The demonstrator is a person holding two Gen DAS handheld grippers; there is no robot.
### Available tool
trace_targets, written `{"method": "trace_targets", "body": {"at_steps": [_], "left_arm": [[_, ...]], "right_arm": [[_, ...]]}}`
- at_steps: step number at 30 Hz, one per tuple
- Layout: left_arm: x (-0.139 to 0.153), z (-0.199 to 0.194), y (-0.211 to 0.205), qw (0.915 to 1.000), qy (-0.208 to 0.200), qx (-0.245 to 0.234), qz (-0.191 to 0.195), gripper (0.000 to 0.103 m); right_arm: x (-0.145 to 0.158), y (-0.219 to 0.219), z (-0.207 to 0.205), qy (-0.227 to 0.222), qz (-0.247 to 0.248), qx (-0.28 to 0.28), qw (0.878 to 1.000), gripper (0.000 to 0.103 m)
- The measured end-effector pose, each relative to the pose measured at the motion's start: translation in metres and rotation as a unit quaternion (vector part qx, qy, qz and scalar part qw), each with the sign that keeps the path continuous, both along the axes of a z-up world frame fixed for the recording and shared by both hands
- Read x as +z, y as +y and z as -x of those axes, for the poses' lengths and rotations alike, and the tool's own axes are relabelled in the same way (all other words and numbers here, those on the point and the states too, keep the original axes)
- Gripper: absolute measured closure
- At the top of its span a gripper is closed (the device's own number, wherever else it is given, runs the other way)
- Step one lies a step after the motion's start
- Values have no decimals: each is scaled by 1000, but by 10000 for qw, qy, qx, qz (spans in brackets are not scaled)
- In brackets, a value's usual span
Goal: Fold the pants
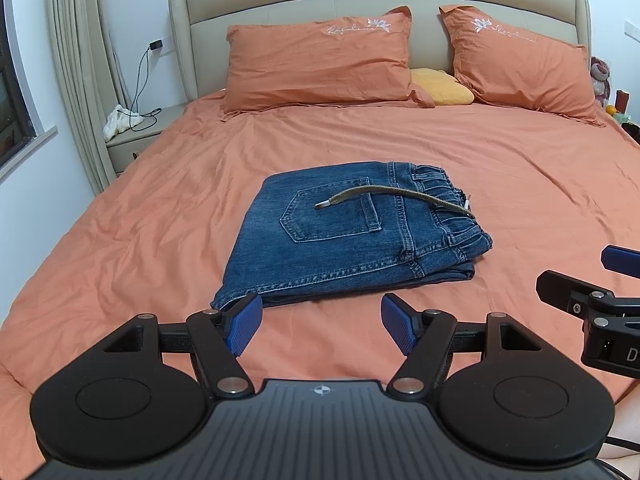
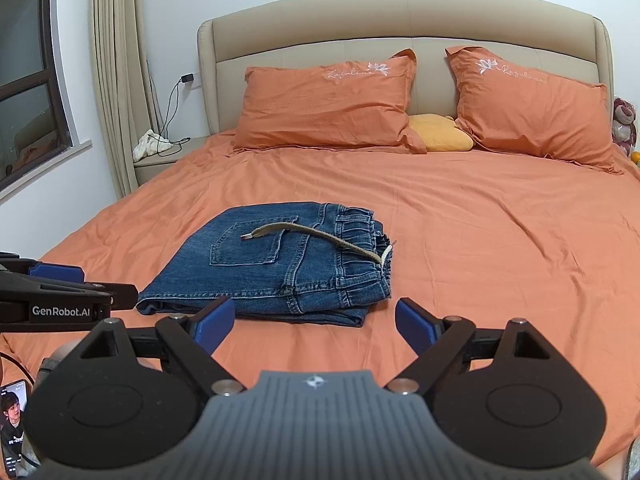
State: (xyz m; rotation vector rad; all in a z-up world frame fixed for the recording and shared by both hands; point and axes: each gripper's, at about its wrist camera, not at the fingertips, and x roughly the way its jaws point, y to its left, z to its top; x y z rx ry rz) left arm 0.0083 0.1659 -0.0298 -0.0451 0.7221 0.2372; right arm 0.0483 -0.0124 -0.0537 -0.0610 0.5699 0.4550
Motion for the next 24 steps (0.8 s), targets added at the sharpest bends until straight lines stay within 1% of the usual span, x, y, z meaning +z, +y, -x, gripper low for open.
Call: {"method": "trace_targets", "body": {"at_steps": [19,24], "left_arm": [[5,0,6,9999,-60,-56,-77,23],[6,0,5,9999,-71,-69,-36,23]], "right_arm": [[0,1,-1,62,9,-17,10000,19],[0,1,-1,58,8,-18,10000,19]]}}
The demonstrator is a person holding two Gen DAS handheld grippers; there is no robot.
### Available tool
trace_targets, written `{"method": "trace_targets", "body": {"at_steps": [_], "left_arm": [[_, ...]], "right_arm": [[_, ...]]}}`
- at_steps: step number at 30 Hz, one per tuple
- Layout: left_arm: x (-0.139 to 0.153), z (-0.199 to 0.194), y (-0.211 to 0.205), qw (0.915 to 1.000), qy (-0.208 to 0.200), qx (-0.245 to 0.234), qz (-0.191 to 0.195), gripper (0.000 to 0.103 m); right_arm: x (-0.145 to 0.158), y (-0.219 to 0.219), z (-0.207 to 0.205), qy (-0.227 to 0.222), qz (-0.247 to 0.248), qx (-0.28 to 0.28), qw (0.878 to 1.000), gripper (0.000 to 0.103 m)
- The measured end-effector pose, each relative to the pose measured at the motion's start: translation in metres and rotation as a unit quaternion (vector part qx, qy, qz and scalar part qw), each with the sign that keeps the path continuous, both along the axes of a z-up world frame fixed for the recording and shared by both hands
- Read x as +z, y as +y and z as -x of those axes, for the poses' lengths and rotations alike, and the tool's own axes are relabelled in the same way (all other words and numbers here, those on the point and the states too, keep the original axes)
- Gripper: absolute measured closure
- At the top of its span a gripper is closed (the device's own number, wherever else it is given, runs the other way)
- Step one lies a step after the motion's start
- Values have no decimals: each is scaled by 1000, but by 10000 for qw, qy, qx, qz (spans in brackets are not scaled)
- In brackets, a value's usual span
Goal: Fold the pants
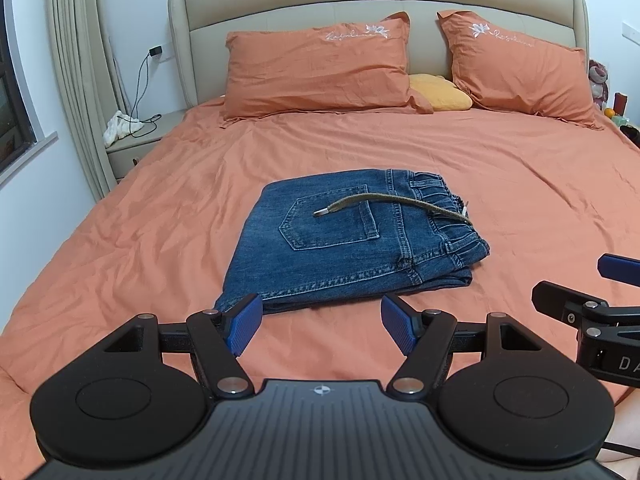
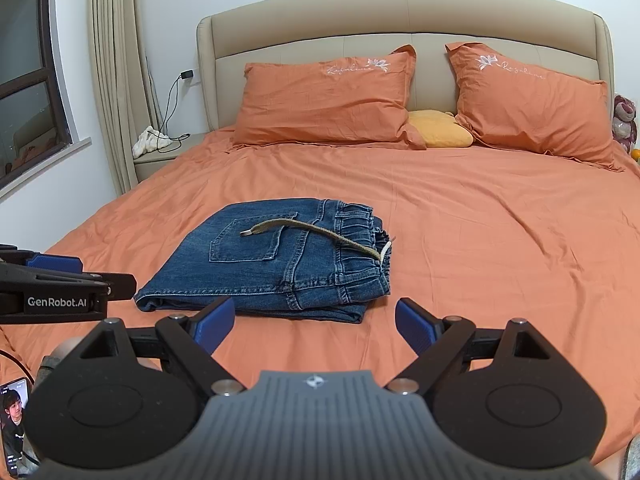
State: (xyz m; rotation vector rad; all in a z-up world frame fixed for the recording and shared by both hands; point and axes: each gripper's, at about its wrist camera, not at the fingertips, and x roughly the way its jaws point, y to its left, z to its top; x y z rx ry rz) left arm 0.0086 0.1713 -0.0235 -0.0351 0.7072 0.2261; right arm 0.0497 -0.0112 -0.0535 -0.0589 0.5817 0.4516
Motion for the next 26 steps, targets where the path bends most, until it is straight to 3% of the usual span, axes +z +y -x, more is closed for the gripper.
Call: {"method": "trace_targets", "body": {"at_steps": [26], "left_arm": [[6,4,1,9997,-158,-114,-112,25]], "right_arm": [[4,-3,4,65,-21,66,10000,19]]}}
